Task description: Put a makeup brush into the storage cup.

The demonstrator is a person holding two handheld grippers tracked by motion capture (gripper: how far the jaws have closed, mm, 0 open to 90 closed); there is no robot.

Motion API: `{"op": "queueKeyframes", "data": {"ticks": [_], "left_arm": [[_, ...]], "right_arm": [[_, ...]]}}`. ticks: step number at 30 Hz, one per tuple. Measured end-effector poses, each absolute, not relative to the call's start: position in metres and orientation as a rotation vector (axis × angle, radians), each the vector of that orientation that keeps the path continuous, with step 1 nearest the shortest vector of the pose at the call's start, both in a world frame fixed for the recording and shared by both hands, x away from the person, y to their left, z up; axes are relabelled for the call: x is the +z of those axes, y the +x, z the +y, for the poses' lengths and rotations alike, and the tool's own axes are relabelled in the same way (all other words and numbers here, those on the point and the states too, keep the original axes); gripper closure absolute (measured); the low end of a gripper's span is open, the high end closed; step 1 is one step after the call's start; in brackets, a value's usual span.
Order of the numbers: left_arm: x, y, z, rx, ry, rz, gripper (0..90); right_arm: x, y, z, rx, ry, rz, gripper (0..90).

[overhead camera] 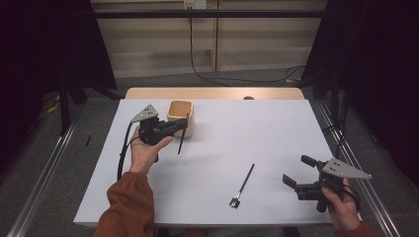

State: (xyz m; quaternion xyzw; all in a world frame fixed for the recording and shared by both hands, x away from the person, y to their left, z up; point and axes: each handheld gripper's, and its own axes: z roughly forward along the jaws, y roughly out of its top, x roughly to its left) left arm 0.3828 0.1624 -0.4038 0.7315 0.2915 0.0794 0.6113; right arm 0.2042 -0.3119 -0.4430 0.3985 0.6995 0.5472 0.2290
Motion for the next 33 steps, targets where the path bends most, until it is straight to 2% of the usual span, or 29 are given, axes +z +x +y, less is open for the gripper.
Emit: {"op": "queueKeyframes", "data": {"ticks": [20,33], "left_arm": [[-0.368,0.379,0.171,0.222,1.669,0.643,84.1],[-0.346,0.39,0.164,0.241,1.649,0.629,84.2]], "right_arm": [[-0.444,0.204,-0.312,1.532,1.086,1.928,0.0],[-0.445,0.204,-0.312,1.535,1.091,1.913,0.0]]}}
